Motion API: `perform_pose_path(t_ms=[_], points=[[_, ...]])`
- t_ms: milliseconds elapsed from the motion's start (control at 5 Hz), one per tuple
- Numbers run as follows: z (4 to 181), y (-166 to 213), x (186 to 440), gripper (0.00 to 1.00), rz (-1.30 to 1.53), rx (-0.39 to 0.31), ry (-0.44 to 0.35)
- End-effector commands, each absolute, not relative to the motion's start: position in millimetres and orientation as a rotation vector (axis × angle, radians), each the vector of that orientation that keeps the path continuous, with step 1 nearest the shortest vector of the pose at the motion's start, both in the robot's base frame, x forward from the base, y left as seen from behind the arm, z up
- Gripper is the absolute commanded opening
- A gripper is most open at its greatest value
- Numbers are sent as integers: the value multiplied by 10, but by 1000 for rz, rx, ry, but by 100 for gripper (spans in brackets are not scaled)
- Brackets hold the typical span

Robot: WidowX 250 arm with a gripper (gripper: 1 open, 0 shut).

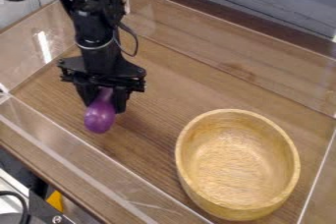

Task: Remove the purple eggplant from inside the brown bowl and put it on the table

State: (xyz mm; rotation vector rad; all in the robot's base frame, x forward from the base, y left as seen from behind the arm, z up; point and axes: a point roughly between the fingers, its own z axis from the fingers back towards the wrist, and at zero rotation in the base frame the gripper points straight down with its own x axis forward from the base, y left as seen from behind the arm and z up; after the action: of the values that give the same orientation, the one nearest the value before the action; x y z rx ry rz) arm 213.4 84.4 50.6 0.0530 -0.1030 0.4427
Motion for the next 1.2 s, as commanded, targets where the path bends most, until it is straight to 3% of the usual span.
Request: perform_pose_path(t_ms=[0, 1000], points=[[515, 911, 2176, 0, 448, 70, -121], [386, 941, 2265, 0, 438, 101, -67]])
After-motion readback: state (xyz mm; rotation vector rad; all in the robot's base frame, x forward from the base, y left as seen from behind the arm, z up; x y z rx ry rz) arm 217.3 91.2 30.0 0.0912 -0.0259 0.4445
